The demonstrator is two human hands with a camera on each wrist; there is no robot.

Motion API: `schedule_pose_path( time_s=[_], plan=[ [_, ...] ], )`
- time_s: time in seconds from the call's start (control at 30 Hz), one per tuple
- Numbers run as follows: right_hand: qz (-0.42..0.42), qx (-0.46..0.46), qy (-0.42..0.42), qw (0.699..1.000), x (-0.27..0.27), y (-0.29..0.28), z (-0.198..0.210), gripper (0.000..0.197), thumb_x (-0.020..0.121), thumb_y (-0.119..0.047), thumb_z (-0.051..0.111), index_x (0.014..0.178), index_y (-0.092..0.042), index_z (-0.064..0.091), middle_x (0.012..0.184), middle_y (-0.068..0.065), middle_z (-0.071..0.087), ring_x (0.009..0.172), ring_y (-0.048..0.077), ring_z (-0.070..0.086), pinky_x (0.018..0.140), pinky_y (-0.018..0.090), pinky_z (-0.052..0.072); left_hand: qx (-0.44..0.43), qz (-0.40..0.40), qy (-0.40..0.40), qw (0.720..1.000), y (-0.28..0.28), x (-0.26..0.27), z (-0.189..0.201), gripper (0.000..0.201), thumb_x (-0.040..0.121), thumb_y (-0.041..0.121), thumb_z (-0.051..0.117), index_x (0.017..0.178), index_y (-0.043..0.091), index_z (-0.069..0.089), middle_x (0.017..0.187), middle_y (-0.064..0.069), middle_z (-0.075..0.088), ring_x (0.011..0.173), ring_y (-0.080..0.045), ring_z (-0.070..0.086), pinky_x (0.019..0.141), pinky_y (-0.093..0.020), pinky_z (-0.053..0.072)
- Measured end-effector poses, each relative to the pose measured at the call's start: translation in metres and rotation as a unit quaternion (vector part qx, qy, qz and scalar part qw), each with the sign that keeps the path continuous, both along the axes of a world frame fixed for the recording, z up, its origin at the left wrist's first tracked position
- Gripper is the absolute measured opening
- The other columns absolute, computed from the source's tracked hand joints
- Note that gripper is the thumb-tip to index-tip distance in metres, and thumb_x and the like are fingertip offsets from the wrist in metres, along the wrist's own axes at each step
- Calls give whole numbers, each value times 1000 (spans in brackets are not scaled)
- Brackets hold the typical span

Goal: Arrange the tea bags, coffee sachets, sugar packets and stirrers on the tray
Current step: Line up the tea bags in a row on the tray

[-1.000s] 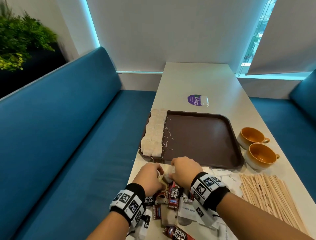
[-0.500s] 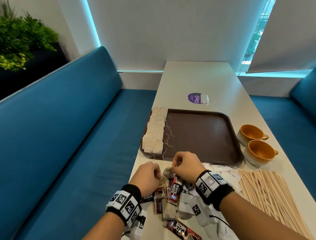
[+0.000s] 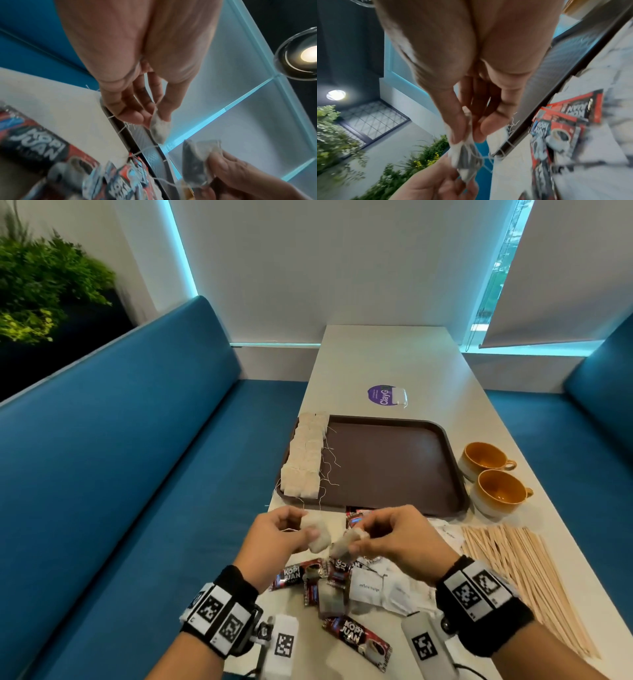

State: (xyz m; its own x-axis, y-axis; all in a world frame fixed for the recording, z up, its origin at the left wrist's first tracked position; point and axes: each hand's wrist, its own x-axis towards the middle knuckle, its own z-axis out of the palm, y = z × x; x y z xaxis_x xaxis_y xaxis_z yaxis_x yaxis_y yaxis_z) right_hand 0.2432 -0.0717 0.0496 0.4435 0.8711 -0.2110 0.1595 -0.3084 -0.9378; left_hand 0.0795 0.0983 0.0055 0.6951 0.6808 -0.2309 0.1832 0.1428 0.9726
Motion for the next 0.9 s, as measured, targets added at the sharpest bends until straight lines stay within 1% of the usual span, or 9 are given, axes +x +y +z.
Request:
schedule_pose_path(
  time_s=[0.13,0.23,0.3,0.43,0.57,0.63,0.73,0.83,0.9],
  plan=[
    [32,-19,-36,999,-25,-15,1,24,70,-8,92,89,-13,78,89,5,77,62,6,67,64,22,56,14,-55,-25,998,-31,-9,6,16,79,-1,81,89,10,76,90,-18,76,79,-22,70,76,-35,57],
    [12,2,-54,998,-30,-23,-5,52,62,-6,95,104,-28,74,105,-3,72,61,12,62,67,35,61,37,-99,-27,994,-47,-16,9,17,79,-1,81,89,12,78,86,-11,77,78,-17,71,73,-28,55],
    [15,13,-32,999,-30,-28,-6,61,62,-3,94,112,-29,71,108,-1,71,61,15,62,68,34,62,42,-120,-32,991,-56,-21,10,15,79,0,82,89,9,76,82,-7,77,73,-13,69,66,-24,52],
    [43,6,-28,999,-32,-38,-1,35,70,-3,90,100,-16,77,91,7,77,77,18,73,81,39,62,31,-125,-51,990,-66,-29,11,23,76,6,86,85,16,67,81,-7,74,72,-16,66,67,-30,53],
    [71,27,-11,997,-38,-47,2,24,70,-15,91,89,-10,77,86,14,76,76,24,69,83,51,58,-1,-196,-100,976,-71,-38,12,39,76,26,86,106,20,62,106,-6,68,101,-22,63,88,-39,53],
    [107,33,-8,994,-45,-52,3,27,67,-25,91,88,-13,78,88,16,75,79,36,66,84,55,55,-33,-258,-103,960,-75,-40,10,64,71,18,89,124,17,52,124,-13,62,115,-25,61,96,-42,50],
    [128,25,-19,991,-53,-58,0,22,66,-26,90,84,-20,80,83,19,72,71,29,60,76,52,54,-74,-324,-91,939,-85,-43,1,88,70,-8,84,141,14,37,138,-24,52,118,-33,60,99,-44,49],
    [107,18,-41,993,-55,-61,-5,18,65,-25,88,81,-25,81,78,11,72,68,28,57,69,44,53,-81,-330,-94,936,-92,-43,-11,86,77,-10,78,147,15,36,141,-19,51,119,-43,59,102,-47,48],
    [96,15,-36,995,-55,-61,-9,15,69,-21,89,82,-24,81,78,7,75,62,19,56,64,36,52,-119,-335,-107,929,-97,-41,-17,78,84,-11,69,149,15,36,130,-20,58,106,-40,64,93,-45,51]
  ],
)
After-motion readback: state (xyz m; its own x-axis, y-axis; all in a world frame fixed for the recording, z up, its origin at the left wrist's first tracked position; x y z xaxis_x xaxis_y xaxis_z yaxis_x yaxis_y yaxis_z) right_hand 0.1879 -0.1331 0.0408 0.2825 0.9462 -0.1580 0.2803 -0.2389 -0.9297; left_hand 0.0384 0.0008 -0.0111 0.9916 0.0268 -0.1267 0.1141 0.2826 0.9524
